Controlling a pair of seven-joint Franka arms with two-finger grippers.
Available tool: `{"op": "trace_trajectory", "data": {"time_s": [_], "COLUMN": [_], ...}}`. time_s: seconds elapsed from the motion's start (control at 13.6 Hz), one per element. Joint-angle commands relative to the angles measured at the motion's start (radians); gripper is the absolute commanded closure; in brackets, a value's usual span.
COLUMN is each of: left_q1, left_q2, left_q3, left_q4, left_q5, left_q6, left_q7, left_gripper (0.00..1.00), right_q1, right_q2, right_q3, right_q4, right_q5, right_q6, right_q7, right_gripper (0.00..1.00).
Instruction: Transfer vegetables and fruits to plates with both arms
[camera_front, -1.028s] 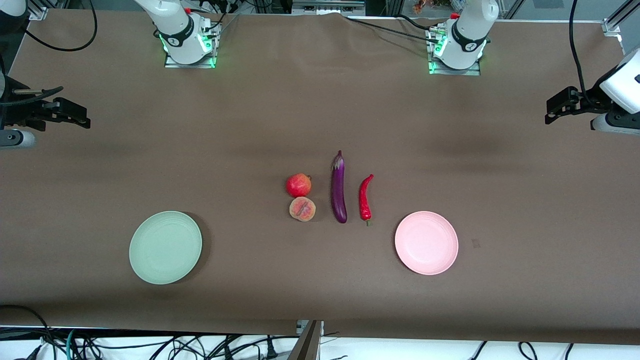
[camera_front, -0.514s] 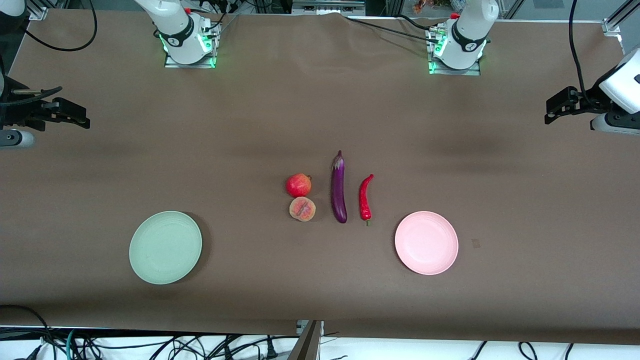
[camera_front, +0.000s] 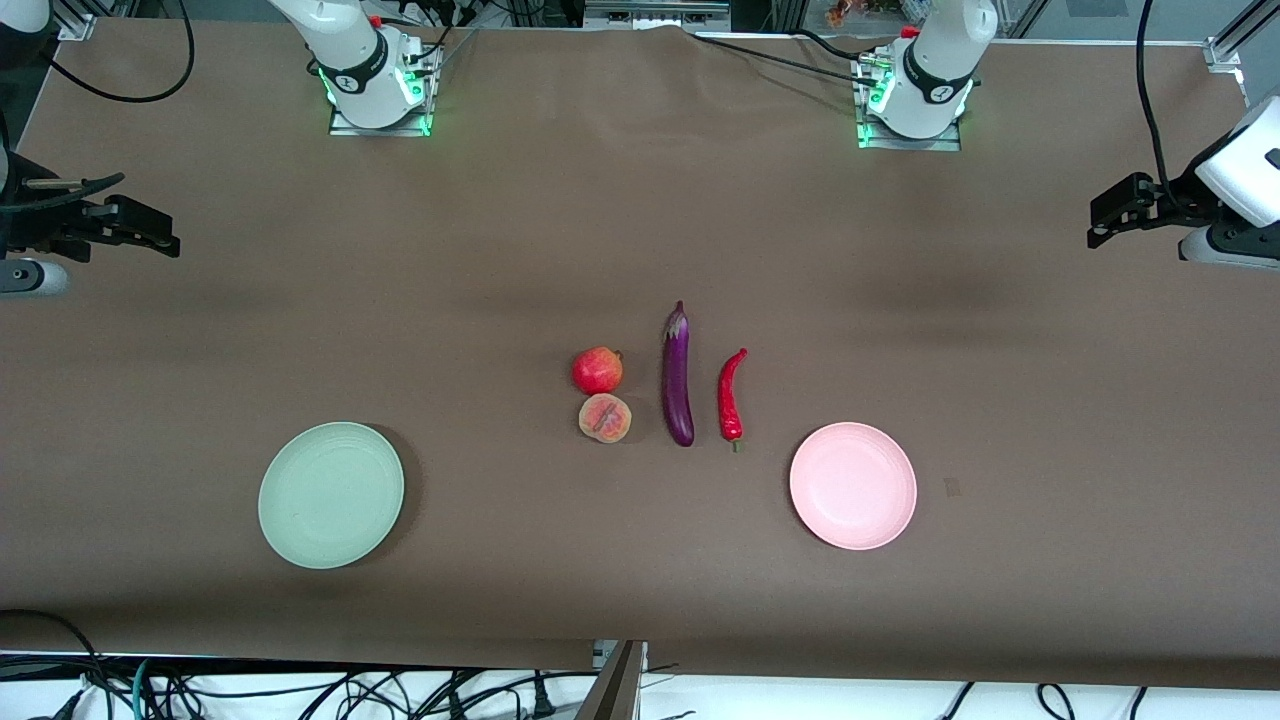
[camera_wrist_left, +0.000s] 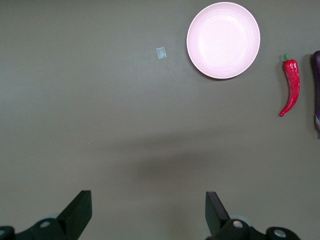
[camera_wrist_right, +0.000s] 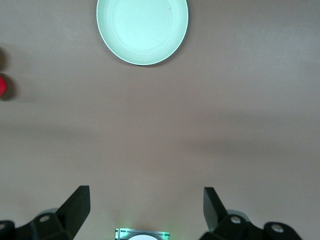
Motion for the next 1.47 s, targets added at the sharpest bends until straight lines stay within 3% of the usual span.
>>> {"op": "trace_trajectory", "data": {"time_s": [0.0,0.66,0.88,1.18,1.4], "left_q1": [-0.002,-0.002,-0.005,0.005,-0.025], "left_q2": [0.009,0.024,0.12,0.162,0.275], "left_q3": [0.001,0.003,0.003,0.003,0.001], "left_q4": [0.024,0.035,0.089,0.082,0.09], "left_q5": [-0.018,-0.031,-0.043,-0.054,-0.154], "left_q6": [-0.017,-0.016,-0.019,-0.017,0.012], "left_q7": [0.011,0.017,0.011,0.015,-0.007], "left_gripper": [0.0,0.0,0.0,0.0,0.0], "right_q1": [-0.006,-0.007,0.003,0.004,0.059], "right_q2": [0.013,0.09,0.105,0.142,0.217], "right_q3": [0.001,0.001,0.005,0.007,0.008], "right_q4": [0.005,0.005,0.005,0.005,0.003], "right_q5": [0.022,0.058,0.058,0.117,0.173], "right_q6": [-0.001,0.004,0.007,0.062,0.129], "right_q7": [0.003,0.006,0.005,0.018,0.037], "right_gripper": [0.0,0.0,0.0,0.0,0.0]}}
